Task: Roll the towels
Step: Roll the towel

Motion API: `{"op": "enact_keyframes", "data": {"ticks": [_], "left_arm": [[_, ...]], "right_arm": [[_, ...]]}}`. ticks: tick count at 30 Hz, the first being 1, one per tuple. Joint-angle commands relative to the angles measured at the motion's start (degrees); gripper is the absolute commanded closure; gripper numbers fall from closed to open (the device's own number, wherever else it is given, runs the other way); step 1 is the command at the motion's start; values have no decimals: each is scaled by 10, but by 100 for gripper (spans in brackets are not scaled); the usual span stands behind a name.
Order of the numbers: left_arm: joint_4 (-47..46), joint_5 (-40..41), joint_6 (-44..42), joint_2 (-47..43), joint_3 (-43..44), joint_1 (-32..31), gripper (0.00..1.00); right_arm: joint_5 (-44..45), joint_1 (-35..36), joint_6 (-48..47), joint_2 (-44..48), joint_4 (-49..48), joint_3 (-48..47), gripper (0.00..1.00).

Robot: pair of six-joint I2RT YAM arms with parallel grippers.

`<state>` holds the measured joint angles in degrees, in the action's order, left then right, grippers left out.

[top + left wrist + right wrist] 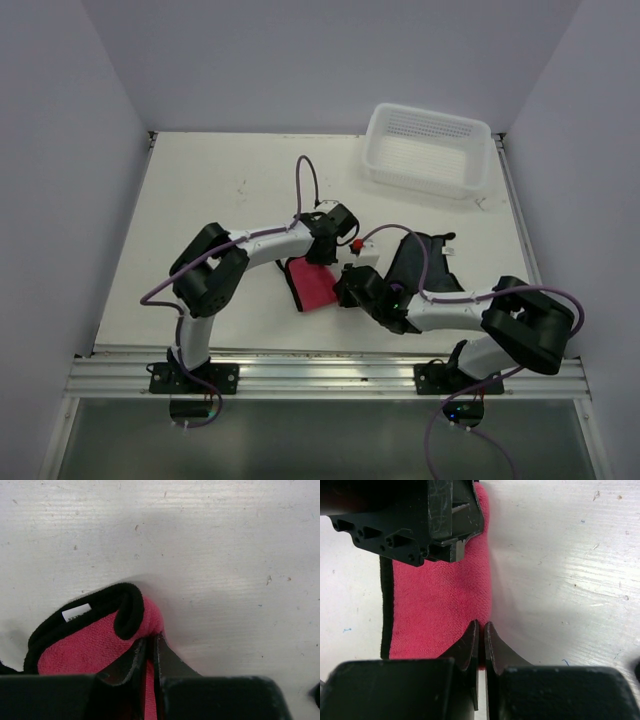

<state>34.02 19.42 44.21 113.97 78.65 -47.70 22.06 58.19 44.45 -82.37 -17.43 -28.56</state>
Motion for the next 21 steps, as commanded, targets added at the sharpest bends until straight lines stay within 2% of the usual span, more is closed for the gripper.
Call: {"op": "enact_keyframes", "data": {"ticks": [1, 11, 21], "left_arm": [[-11, 5, 12, 36, -32, 10, 100], [-193, -39, 30, -66, -116, 22, 100], [-378, -122, 33, -118, -216, 61, 100]], "right_arm": [[11, 17, -27, 27, 43, 17, 100], [61, 60, -114, 44, 88, 4, 100], [140, 110, -184, 23, 173, -49, 100]]}}
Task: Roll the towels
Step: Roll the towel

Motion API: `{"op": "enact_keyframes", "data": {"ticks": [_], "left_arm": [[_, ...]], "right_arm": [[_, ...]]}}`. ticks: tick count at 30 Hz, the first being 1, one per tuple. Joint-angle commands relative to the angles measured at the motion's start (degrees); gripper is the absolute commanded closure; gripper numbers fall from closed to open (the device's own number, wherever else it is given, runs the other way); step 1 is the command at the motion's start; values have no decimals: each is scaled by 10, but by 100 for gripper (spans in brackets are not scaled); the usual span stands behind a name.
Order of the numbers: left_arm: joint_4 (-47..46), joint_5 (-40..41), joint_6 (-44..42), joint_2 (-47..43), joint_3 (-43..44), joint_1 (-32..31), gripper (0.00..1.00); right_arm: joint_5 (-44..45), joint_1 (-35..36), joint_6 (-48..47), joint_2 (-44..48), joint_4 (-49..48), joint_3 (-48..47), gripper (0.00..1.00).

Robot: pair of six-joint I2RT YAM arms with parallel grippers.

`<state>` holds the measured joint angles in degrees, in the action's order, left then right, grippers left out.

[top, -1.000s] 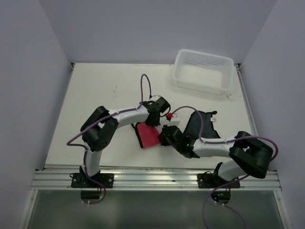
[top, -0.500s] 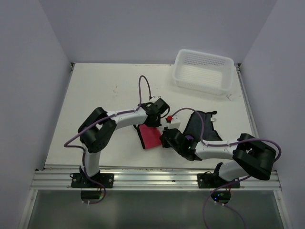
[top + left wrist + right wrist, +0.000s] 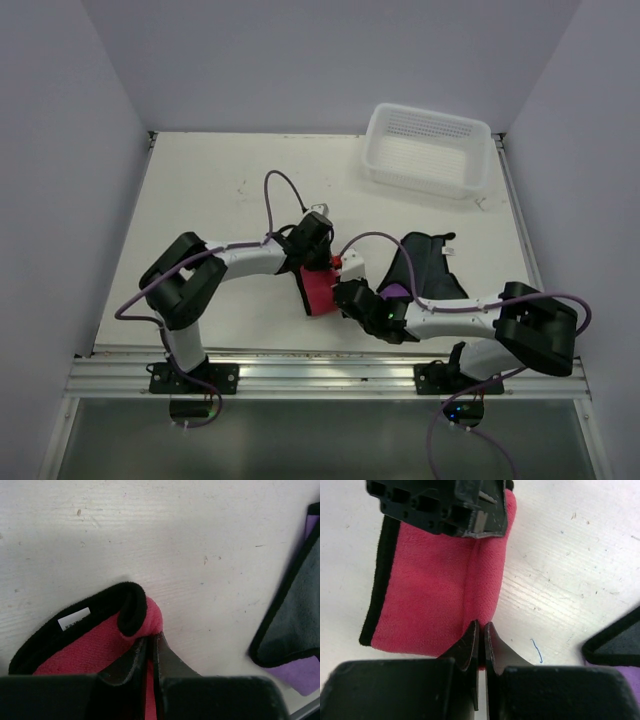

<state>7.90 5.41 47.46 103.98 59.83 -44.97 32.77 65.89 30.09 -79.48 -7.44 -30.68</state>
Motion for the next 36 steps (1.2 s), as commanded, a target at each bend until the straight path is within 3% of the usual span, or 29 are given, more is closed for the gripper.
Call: {"op": "enact_keyframes", "data": {"ticks": [1, 17, 28, 36], "left_arm": [[-131, 13, 0, -22, -36, 40, 100], [-337, -89, -11, -62, -159, 87, 100], [-364, -157, -36, -49, -183, 115, 100], [-321, -160, -72, -45, -180, 122, 100]], "right_arm": [[43, 40, -45, -12, 88, -35, 100], [216, 163, -88, -183, 249, -185, 100], [225, 195, -161, -287, 309, -268, 100], [191, 198, -180, -320, 315, -286, 100]]}}
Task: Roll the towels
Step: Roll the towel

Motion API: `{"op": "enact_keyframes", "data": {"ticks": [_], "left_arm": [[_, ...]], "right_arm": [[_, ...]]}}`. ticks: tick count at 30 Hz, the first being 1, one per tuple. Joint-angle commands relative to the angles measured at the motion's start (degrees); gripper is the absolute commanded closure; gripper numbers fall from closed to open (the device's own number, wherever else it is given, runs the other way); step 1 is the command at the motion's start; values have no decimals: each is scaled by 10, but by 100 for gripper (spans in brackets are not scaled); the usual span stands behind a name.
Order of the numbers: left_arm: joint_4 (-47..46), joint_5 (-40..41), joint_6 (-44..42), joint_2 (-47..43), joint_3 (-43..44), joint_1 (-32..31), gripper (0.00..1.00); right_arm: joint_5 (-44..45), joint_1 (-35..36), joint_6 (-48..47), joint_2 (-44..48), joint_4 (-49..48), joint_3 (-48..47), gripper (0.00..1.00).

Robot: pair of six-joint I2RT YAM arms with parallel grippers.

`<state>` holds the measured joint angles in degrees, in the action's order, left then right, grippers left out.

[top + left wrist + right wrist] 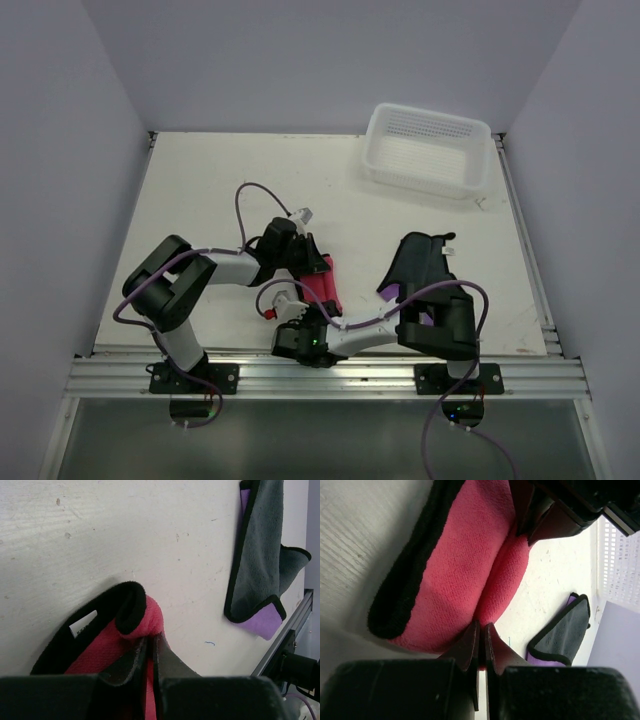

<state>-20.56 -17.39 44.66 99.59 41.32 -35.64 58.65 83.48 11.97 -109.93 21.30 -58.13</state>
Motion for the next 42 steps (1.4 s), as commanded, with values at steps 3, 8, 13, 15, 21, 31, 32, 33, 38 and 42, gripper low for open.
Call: {"op": "enact_keyframes", "data": {"ticks": [3, 8, 13, 15, 21, 31, 32, 33, 38, 42], "left_arm": [[-20, 75, -57, 7, 5, 29, 100], [24, 105, -82, 3, 10, 29, 100], [60, 135, -100, -2, 8, 29, 100], [61, 140, -107, 1, 3, 29, 100], [69, 146, -108, 17, -10, 29, 100], [42, 155, -107, 27, -47, 28, 100], [40, 155, -108, 25, -48, 27, 100], [37, 156, -109, 26, -50, 27, 100], [30, 156, -113, 33, -54, 26, 100], [25, 157, -112, 37, -57, 24, 100]], "right_arm": [[-84, 22, -4, -22, 23, -17, 100], [-96, 22, -3, -27, 19, -23, 100], [-103, 22, 2, -31, 8, -26, 100], [-105, 22, 2, -33, 4, -27, 100], [-104, 22, 17, -25, 3, -28, 95], [-115, 11, 80, 15, -10, -7, 86], [-117, 9, 84, 22, -10, -6, 84], [-120, 3, 89, 26, -7, -6, 83], [-138, -20, 119, 71, -7, 0, 74], [-149, -29, 127, 102, -7, 6, 70]]}}
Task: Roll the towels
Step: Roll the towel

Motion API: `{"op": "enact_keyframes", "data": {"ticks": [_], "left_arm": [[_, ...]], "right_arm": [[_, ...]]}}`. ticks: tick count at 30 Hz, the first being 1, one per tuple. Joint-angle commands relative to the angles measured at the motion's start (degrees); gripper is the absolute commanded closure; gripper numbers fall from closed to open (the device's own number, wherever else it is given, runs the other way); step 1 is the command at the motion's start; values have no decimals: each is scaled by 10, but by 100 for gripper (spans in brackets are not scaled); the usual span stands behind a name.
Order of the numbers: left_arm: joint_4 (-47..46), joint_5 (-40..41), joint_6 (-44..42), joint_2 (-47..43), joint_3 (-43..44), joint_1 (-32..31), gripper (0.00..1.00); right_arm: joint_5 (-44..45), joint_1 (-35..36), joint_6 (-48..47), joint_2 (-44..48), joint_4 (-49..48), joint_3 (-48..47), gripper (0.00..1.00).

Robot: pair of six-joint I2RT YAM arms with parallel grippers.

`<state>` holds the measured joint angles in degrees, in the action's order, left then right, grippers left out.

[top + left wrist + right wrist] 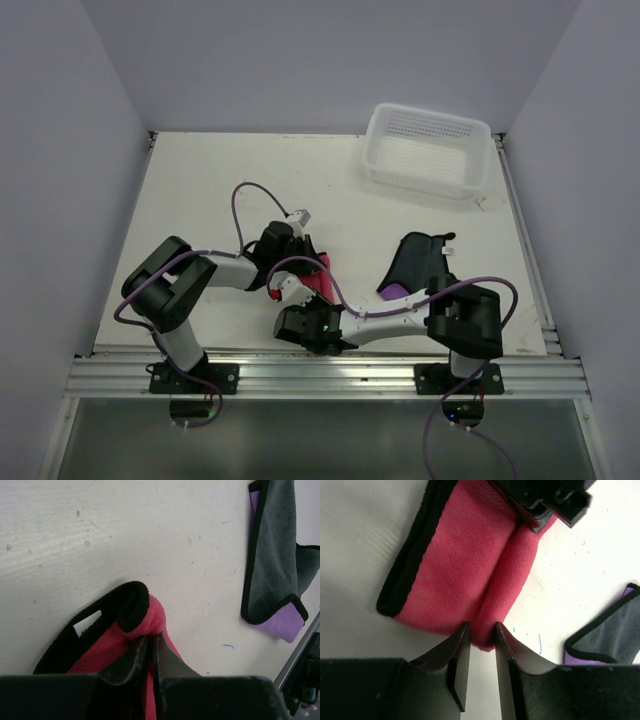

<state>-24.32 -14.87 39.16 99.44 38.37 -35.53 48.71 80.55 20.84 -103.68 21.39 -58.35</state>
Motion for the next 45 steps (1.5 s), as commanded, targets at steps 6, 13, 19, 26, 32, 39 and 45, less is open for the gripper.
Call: {"op": "enact_keyframes", "data": {"ticks": [6, 13, 19, 26, 32, 39, 45], "left_arm": [[59, 136, -59, 44, -29, 21, 100], [53, 138, -61, 46, -34, 18, 100], [48, 139, -59, 52, -37, 14, 100], [48, 140, -58, 52, -37, 12, 100], [45, 143, -54, 52, -41, 11, 100], [44, 145, -53, 52, -44, 10, 100], [42, 143, -52, 51, -44, 10, 100]], "right_arm": [[-68, -11, 52, 71, -13, 23, 64], [-79, -17, 70, 119, -21, 48, 60], [-107, -36, 73, 208, -57, 94, 61], [-175, -61, 58, 329, -78, 148, 66], [-312, -182, 139, 363, -133, 188, 62], [-477, -291, 289, 300, -278, 220, 56], [-506, -319, 345, 255, -327, 242, 57]]}}
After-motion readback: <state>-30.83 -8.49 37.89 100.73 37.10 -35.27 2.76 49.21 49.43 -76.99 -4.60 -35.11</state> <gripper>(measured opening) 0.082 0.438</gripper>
